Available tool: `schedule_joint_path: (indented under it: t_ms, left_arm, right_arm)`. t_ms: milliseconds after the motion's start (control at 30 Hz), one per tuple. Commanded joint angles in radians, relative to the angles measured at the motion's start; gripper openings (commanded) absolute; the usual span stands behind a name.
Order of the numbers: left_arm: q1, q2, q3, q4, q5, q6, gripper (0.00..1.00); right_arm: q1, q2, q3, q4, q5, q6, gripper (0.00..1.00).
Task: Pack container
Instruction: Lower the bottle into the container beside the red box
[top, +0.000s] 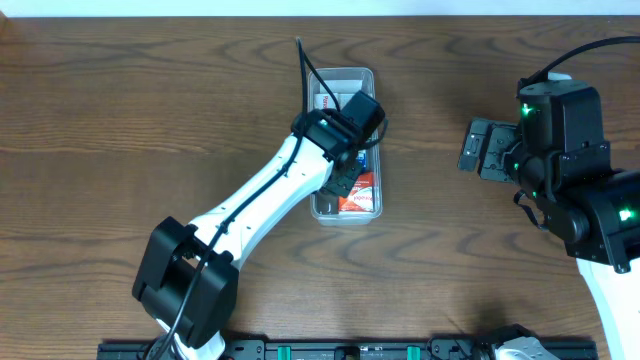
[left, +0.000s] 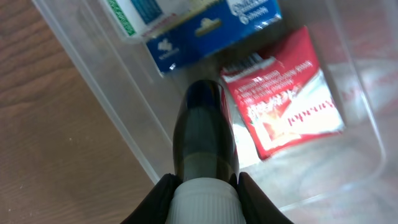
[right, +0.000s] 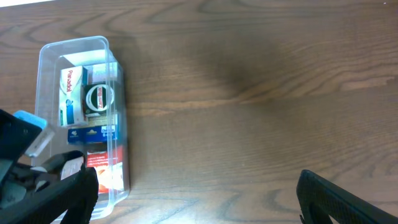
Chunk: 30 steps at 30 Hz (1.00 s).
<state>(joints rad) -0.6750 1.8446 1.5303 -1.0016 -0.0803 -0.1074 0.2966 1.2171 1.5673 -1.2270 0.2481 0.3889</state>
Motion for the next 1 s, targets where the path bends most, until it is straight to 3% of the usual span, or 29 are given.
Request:
schedule_joint_path:
  t_ms: [0,133,533,967]
  left_arm:
    - [0.018,0.012,0.019,0.018,-0.018,-0.022,0.19]
    - [0.018,0.016,0.018,0.041,-0.018,-0.048,0.20]
    - [0.019,0.016,0.018,0.021,-0.017,-0.271,0.21]
    - [0.019,0.023,-0.002,0.018,-0.006,-0.296,0.21]
  right_arm:
    - [-0.013,0.000,0.000,0.000,0.017,-0.012,0.99]
    - [-0.013,0.000,0.000,0.000,0.017,-0.012,0.99]
    - [-0.013,0.000,0.000,0.000,0.017,-0.012,0.99]
    - [-0.013,0.000,0.000,0.000,0.017,-0.012,0.99]
